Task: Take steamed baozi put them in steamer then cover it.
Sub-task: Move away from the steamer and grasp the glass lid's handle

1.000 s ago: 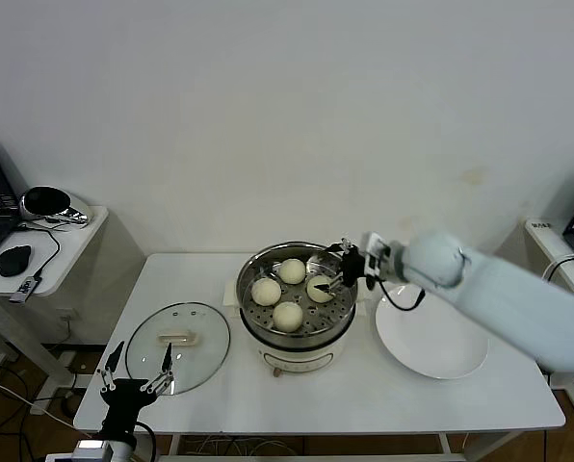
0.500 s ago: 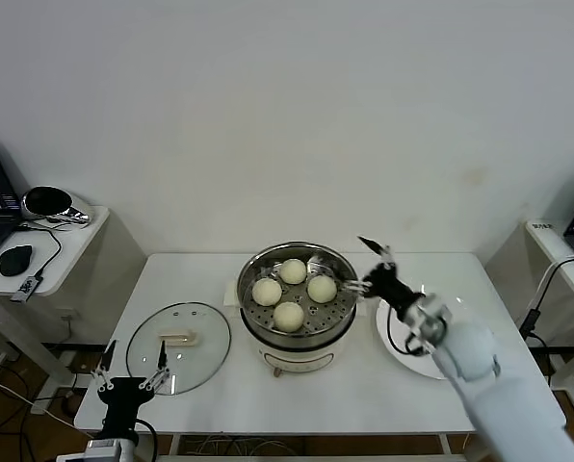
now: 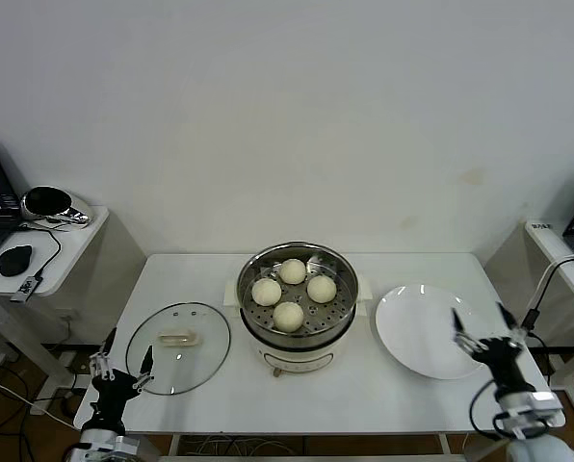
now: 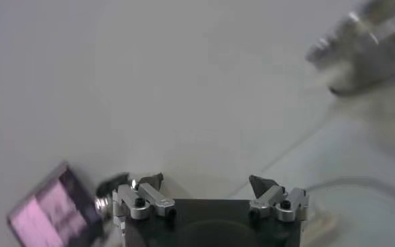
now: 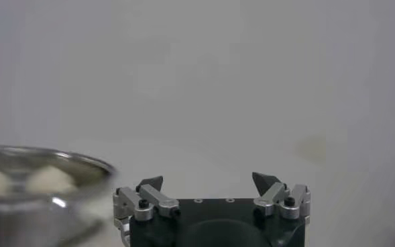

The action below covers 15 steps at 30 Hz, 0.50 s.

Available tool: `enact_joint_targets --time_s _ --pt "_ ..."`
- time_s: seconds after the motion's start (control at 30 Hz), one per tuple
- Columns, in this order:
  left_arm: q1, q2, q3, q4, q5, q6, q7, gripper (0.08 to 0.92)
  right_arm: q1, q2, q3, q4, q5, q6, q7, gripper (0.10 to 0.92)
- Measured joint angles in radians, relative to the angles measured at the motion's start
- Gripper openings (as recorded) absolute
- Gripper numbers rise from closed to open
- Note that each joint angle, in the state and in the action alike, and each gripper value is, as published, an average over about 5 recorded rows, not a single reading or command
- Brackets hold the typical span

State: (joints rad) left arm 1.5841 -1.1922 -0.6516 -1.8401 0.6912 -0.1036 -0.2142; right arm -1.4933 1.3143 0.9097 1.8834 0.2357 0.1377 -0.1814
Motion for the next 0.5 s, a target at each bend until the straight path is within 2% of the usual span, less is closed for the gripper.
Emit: enact_joint_targets --time_s 0.23,0.5 --pt "-0.094 0.053 0.038 0.13 0.24 -0.024 0.009 0.823 -0.057 0.063 0.075 0.024 -0.011 0.016 0.035 0.823" --pt "-0.203 0.084 0.083 0.253 0.395 -0.047 0.015 0.823 -0.086 0.106 0.113 0.03 -0.023 0.026 0.052 0.823"
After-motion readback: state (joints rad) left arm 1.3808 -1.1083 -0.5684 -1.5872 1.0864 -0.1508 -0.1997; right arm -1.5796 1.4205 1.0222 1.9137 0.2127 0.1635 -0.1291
